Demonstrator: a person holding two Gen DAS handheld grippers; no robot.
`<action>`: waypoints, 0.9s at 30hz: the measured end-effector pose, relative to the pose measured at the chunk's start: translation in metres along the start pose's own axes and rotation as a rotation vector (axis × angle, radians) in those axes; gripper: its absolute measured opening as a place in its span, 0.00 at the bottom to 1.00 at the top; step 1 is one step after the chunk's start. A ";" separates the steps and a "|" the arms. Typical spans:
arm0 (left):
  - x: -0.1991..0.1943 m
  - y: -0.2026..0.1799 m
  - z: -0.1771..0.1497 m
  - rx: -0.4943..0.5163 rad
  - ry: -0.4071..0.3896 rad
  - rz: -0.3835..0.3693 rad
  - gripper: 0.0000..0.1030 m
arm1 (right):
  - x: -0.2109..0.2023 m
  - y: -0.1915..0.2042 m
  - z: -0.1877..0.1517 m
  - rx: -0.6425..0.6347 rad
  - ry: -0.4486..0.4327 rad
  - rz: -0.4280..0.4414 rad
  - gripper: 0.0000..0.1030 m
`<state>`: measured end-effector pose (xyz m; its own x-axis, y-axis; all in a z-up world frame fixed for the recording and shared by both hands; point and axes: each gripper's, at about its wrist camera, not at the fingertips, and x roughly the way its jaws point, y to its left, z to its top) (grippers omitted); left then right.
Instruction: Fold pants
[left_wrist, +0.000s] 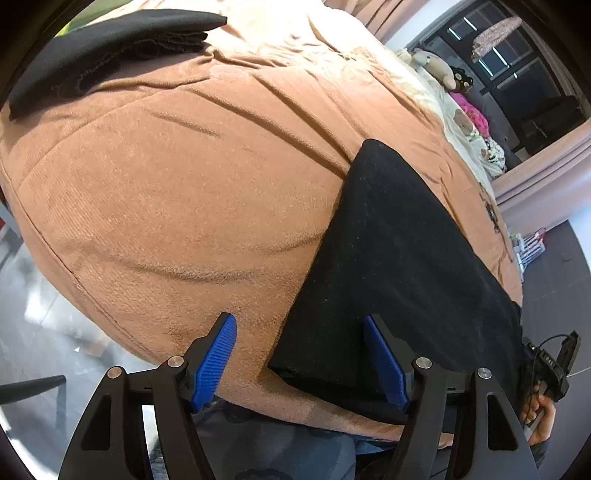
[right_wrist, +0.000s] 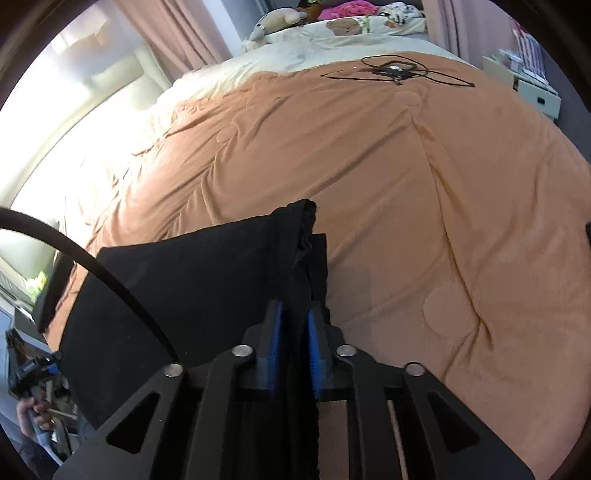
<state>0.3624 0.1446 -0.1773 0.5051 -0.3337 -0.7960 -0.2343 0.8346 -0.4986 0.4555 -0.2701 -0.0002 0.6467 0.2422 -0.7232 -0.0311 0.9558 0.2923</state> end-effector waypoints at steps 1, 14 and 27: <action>0.000 0.001 0.000 -0.005 0.000 -0.008 0.70 | -0.007 0.001 -0.004 0.002 -0.020 -0.004 0.31; 0.004 0.014 0.004 -0.061 0.045 -0.180 0.46 | -0.018 -0.010 -0.045 0.072 0.033 0.093 0.62; -0.012 0.014 -0.011 -0.024 0.053 -0.244 0.11 | -0.010 -0.047 -0.090 0.182 0.116 0.092 0.61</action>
<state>0.3435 0.1555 -0.1783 0.5050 -0.5472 -0.6675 -0.1304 0.7161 -0.6858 0.3818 -0.3029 -0.0627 0.5556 0.3540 -0.7523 0.0593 0.8856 0.4606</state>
